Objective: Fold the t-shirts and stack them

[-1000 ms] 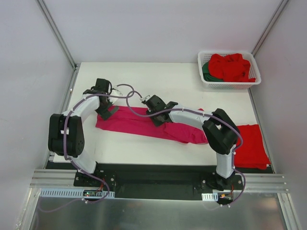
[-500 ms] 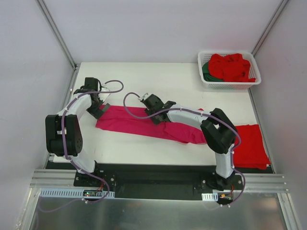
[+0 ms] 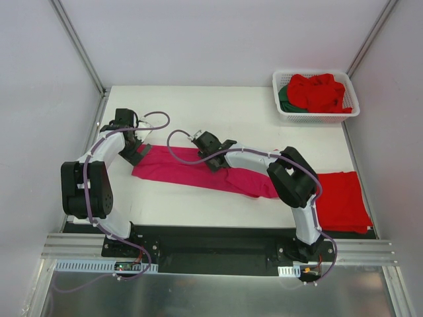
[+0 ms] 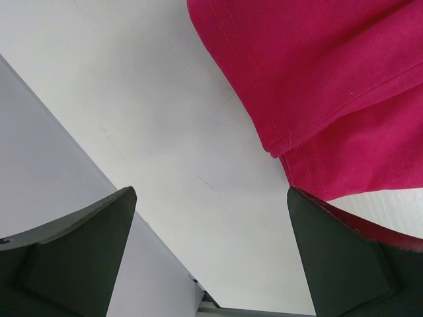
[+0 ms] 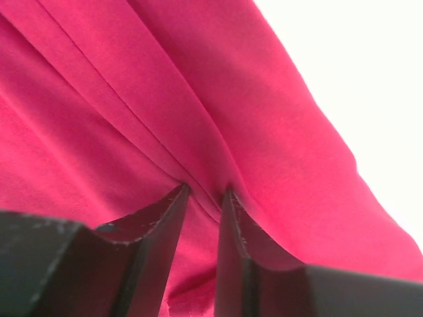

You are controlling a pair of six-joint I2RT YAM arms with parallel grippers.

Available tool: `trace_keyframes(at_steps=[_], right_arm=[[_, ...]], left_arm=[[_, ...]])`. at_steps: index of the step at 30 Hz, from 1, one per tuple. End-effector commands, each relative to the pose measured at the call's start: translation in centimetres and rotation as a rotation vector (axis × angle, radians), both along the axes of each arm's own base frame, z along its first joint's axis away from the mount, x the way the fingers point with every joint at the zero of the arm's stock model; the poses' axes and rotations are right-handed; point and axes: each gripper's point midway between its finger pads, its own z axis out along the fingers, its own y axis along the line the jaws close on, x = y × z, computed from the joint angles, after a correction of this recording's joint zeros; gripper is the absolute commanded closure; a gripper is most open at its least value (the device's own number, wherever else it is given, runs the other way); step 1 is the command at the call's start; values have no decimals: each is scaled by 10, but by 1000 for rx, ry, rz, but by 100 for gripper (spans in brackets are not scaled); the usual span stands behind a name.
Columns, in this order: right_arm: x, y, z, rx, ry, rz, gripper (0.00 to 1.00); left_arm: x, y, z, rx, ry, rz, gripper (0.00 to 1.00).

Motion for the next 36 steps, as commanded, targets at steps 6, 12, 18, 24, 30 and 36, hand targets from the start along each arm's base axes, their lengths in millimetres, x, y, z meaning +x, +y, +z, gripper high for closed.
trace_keyframes(at_steps=[6,12,18,24,30,36], right_arm=[[5,-1,20,-5,-45,-15,73],[5,-2,26,-4,-48,-16,78],[6,-3,30,-3,-54,-20,79],[5,-2,37,13,-56,-22,81],[6,2,39,20,-54,-19,91],[1,-3,43,16,-40,-22,92]], left_arm=[[-6,-2,7,-27,-16,21,1],[-8,-4,4,-37,-7,20,1],[-11,-5,1,-41,5,27,1],[-12,-5,1,-43,6,28,1],[-13,-6,0,-47,9,30,1],[-14,-6,-3,-49,17,32,1]])
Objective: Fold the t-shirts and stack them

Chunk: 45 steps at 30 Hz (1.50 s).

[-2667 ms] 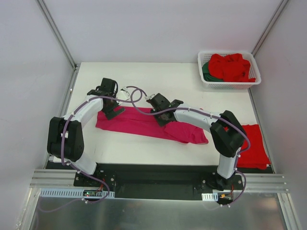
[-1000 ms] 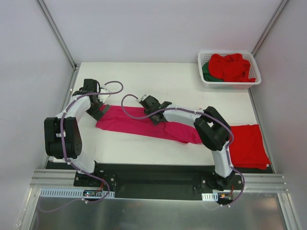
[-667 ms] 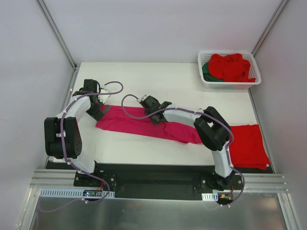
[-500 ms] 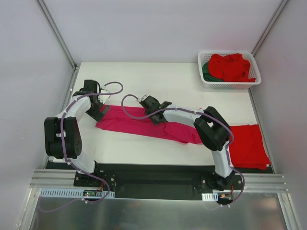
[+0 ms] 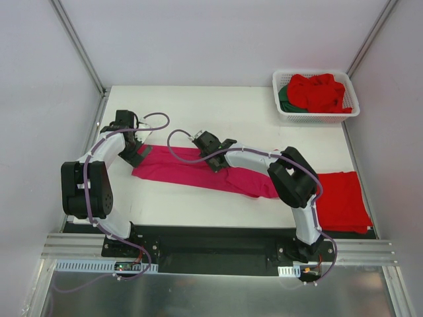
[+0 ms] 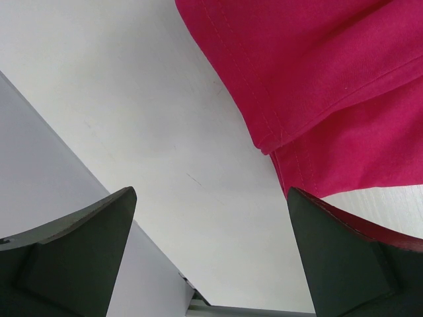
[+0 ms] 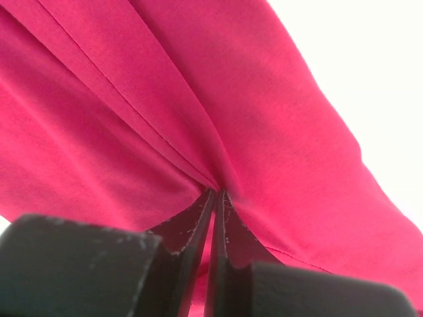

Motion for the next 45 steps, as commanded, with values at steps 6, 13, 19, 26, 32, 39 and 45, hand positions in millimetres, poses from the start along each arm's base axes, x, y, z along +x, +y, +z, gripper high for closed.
trace_keyframes(at_steps=[6,13,19,26,32,39,45], right_arm=[[-5,1,42,61,-22,-21,92],[-12,4,42,70,-10,-23,92],[-18,6,33,59,9,-18,89],[-26,8,27,55,33,-8,87],[-34,5,26,8,31,-1,72],[-27,12,59,60,-52,-2,68],[-15,31,60,110,-90,9,69]], left_arm=[[-5,-5,2,-38,3,17,1],[-5,-4,3,-39,1,18,1],[-5,-4,2,-36,5,15,1],[-4,-3,5,-29,-1,12,1],[-3,-2,8,-22,-6,8,1],[-3,-2,9,-21,-7,7,1],[-5,-1,8,-20,-1,11,1]])
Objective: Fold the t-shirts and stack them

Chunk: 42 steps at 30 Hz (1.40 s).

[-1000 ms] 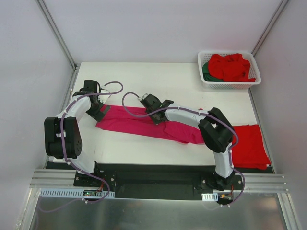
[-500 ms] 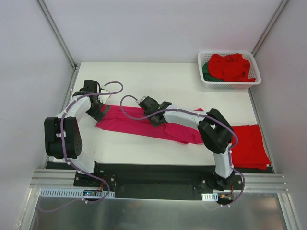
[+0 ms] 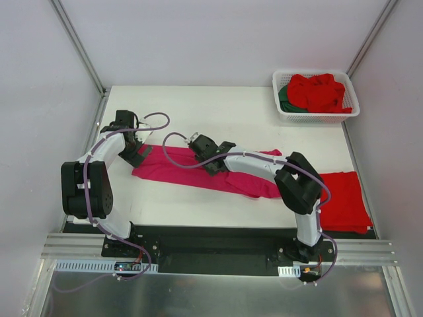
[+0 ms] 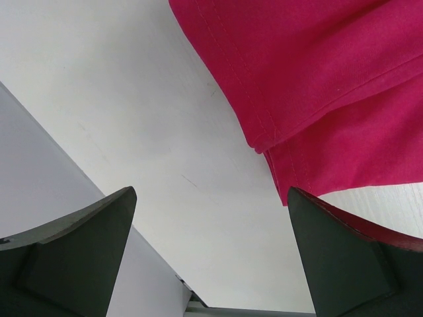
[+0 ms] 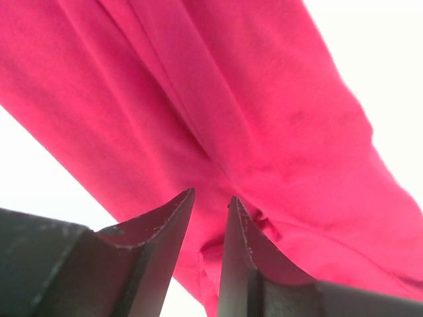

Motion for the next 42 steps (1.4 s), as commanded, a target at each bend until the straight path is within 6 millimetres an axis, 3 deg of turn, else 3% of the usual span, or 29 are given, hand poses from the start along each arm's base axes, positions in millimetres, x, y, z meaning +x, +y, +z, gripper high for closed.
trace_keyframes(at_steps=[1,11,19,32,42], right_arm=[[18,28,30,105,-83,5,69],[36,74,27,161,-72,96,71],[27,98,18,220,0,188,72],[33,107,11,223,-19,209,72],[39,133,6,265,-17,279,71]], left_arm=[[-6,1,9,-3,-2,12,1],[-8,15,12,17,-12,72,1],[-13,47,14,41,-3,172,1],[-25,67,11,10,7,245,1],[-39,78,7,-8,17,292,1]])
